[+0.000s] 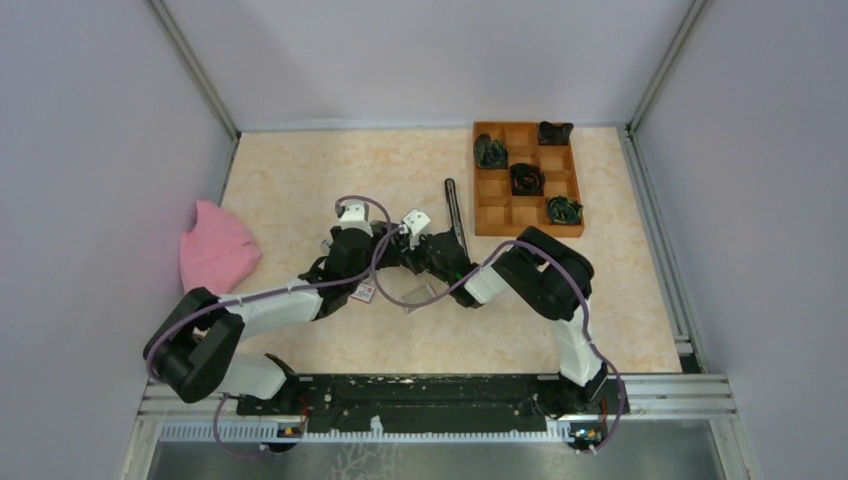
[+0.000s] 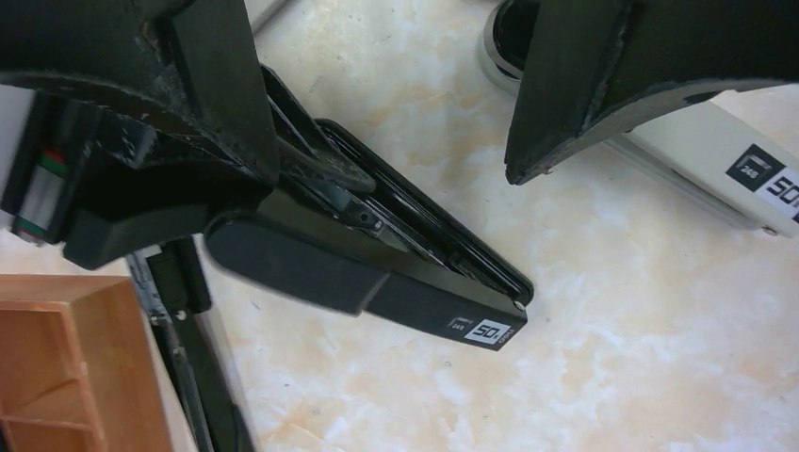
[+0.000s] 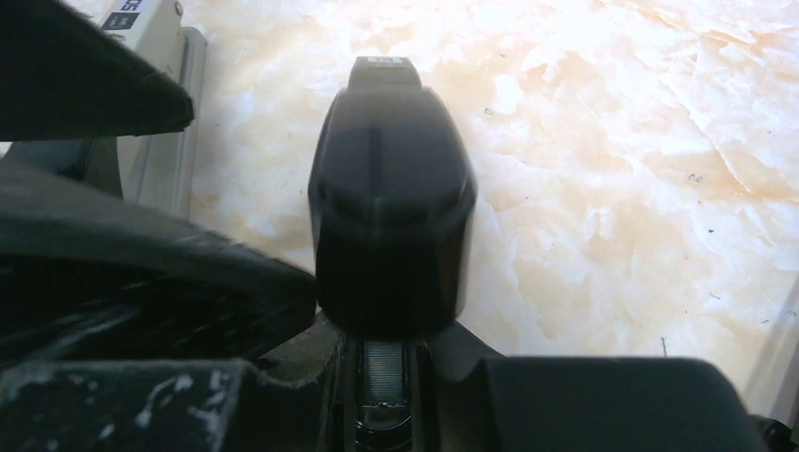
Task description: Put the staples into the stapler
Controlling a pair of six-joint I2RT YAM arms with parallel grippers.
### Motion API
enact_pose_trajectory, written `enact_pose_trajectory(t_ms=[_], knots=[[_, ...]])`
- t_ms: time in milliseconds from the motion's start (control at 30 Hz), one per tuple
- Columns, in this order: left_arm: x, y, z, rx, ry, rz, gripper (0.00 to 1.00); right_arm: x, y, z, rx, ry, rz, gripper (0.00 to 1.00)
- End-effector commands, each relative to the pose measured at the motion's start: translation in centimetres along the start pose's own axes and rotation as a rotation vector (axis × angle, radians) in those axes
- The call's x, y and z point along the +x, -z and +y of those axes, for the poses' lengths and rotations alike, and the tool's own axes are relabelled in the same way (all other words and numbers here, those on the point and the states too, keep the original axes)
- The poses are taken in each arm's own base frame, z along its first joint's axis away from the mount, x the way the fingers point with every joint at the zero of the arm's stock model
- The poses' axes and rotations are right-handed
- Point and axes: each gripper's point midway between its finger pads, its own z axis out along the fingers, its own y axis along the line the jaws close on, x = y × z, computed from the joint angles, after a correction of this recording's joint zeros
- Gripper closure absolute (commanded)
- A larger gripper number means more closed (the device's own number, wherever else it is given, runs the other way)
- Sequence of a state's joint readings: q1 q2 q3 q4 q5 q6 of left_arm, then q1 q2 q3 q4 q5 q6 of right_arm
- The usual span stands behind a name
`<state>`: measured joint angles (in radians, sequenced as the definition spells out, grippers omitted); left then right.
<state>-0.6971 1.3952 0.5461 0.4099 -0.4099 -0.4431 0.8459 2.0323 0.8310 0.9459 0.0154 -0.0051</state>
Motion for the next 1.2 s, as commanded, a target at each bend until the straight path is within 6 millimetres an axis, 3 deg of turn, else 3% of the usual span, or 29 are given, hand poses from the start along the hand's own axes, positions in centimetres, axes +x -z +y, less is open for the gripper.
enact_pose_trajectory(t_ms=[0, 200, 533, 767, 933, 1167], knots=[[-2.7, 2.2, -5.9, 0.285, 0.174, -0.018, 0.04, -0.7, 0.0, 2.1, -0.071, -0.015, -0.018, 0.82], [-3.7, 3.3, -4.4, 0.296, 0.261, -0.001, 0.03, -1.2, 0.9, 2.0, -0.068, -0.021, -0.021, 0.63], [-4.6, 4.7, -1.1, 0.247, 0.342, 0.035, 0.03, -2.5, 3.6, 1.1, -0.065, -0.046, 0.019, 0.5], [-4.7, 6.1, 1.3, 0.141, 0.324, 0.076, 0.03, -3.9, 4.4, 0.5, -0.049, -0.037, 0.091, 0.48], [-4.9, 6.9, 3.0, 0.057, 0.312, 0.07, 0.03, -4.7, 3.4, 0.3, -0.042, -0.022, 0.136, 0.48], [-4.9, 7.1, 3.4, 0.031, 0.307, 0.082, 0.03, -4.8, 2.2, 0.2, -0.046, -0.006, 0.167, 0.56]])
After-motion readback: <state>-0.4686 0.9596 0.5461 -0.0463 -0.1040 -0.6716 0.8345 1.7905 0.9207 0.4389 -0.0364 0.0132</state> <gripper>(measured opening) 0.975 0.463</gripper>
